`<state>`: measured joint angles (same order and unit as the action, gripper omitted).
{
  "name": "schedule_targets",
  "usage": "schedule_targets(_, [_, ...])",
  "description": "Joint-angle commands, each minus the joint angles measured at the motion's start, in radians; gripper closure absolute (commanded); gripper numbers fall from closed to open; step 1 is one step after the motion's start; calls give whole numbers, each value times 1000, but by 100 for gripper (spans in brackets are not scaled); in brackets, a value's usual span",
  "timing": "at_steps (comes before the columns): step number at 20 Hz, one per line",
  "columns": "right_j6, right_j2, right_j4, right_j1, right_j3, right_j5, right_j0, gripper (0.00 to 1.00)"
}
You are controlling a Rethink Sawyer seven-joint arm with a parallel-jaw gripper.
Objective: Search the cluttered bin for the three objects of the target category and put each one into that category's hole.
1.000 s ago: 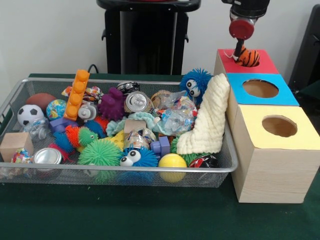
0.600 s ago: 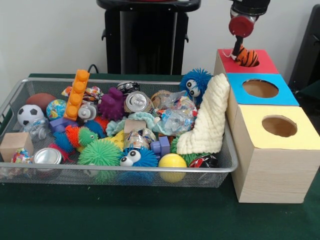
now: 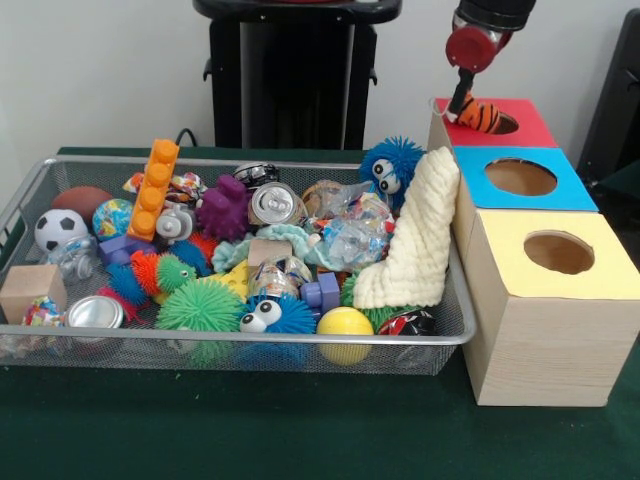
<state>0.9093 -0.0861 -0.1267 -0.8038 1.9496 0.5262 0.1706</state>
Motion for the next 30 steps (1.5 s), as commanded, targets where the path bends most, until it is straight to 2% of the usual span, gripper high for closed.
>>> schedule_targets(1, [364, -126, -15, 150, -133, 75, 46, 100])
schedule_targets(9, [425, -170, -1, 227, -194, 116, 133, 100])
schedule_targets(19, [496, -185, 42, 228, -211, 175, 175, 100])
schedule_targets(22, [498, -164, 63, 232, -219, 166, 171, 100])
schedule_targets(27, [447, -47, 135, 222, -207, 96, 117, 100])
schedule_targets(30, [430, -18, 153, 236, -214, 70, 104, 100])
